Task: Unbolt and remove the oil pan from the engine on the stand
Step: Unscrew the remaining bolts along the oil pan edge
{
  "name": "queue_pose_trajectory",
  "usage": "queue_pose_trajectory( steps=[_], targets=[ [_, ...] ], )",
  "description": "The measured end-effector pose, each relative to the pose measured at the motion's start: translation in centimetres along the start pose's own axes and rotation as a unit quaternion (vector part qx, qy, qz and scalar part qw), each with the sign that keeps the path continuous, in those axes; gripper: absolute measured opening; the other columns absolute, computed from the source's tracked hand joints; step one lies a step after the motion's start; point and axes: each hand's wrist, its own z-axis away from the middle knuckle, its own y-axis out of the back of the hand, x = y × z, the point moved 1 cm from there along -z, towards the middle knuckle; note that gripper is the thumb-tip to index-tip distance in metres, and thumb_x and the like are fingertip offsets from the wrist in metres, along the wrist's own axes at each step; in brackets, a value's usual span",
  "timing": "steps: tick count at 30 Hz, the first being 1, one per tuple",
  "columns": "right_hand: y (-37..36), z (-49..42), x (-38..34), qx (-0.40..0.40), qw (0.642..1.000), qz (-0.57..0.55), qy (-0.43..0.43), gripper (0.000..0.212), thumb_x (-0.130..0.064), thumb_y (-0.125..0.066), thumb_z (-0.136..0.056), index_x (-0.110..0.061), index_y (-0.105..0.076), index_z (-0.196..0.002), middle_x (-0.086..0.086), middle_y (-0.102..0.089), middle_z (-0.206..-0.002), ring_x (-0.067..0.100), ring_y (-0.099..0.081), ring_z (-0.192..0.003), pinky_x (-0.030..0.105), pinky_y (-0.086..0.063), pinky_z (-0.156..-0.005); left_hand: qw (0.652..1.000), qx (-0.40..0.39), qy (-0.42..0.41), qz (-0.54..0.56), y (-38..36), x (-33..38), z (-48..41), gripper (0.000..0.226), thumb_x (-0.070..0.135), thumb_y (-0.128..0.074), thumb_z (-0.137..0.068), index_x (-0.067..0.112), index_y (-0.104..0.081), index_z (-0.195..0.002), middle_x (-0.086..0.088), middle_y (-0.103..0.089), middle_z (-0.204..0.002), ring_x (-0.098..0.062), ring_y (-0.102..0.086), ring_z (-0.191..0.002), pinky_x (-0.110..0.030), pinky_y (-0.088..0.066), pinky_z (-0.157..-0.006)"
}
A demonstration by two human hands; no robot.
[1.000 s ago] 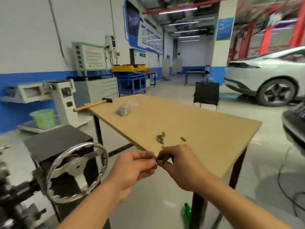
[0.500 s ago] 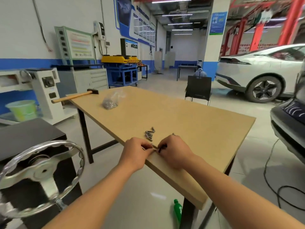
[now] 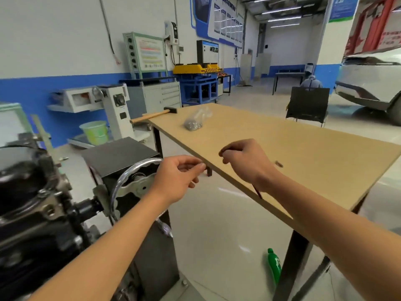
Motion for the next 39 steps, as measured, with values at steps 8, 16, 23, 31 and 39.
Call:
queue_pose_trajectory(
  steps=[8, 16, 23, 31, 39],
  targets=[
    [-11.9, 11.3, -19.5, -0.230, 0.870, -0.433, 0.062, 0.036, -0.013, -0.045, -0.096, -0.013, -0.064, -0.065, -0.002, -0.056, -0.054, 0.006, -0.051, -0.045, 0.017, -0.039, -0.041, 0.989, 0.117, -0.090, -0.012, 17.4, 8.9, 14.2, 0.026, 0.033, -0.074, -0.071, 0.024, -0.077, -0.096, 0.000, -0.078, -0.083, -0.007, -0.071, -0.067, -0.014, -0.051, -0.054],
    [-23.2, 18.7, -26.7, -0.340, 0.801, -0.445, 0.212, 0.026, -0.022, -0.046, -0.083, -0.021, -0.064, -0.064, 0.000, -0.048, -0.062, 0.007, -0.045, -0.056, 0.018, -0.039, -0.052, 0.963, 0.189, -0.045, -0.187, 29.9, 7.7, 25.7, 0.016, 0.041, -0.075, -0.074, 0.046, -0.077, -0.088, -0.001, -0.074, -0.070, -0.020, -0.066, -0.057, -0.032, -0.056, -0.055],
    [-29.2, 21.2, -29.0, -0.387, 0.748, -0.480, 0.246, 0.029, -0.016, -0.044, -0.085, -0.021, -0.066, -0.066, -0.003, -0.049, -0.061, 0.006, -0.046, -0.058, 0.014, -0.040, -0.054, 0.926, 0.248, -0.083, -0.272, 33.9, 5.3, 29.9, 0.019, 0.052, -0.072, -0.072, 0.045, -0.076, -0.089, 0.006, -0.069, -0.064, -0.006, -0.053, -0.045, -0.019, -0.047, -0.044],
    [-31.5, 21.1, -31.2, -0.328, 0.741, -0.493, 0.316, 0.028, -0.012, -0.048, -0.086, -0.020, -0.066, -0.066, 0.003, -0.055, -0.066, 0.011, -0.048, -0.062, 0.020, -0.037, -0.059, 0.936, 0.252, -0.119, -0.216, 34.5, 4.8, 28.2, 0.015, 0.031, -0.064, -0.079, 0.025, -0.071, -0.067, 0.008, -0.070, -0.065, -0.008, -0.066, -0.058, -0.028, -0.052, -0.051],
    [-31.3, 19.9, -30.6, -0.303, 0.754, -0.421, 0.402, 0.014, -0.011, -0.056, -0.094, -0.010, -0.067, -0.088, 0.010, -0.060, -0.069, 0.015, -0.058, -0.066, 0.026, -0.047, -0.064, 0.940, 0.245, -0.143, -0.190, 35.4, 5.3, 27.6, 0.036, 0.000, -0.067, -0.079, 0.033, -0.071, -0.063, 0.022, -0.063, -0.053, 0.008, -0.060, -0.049, -0.004, -0.043, -0.048]
  ],
)
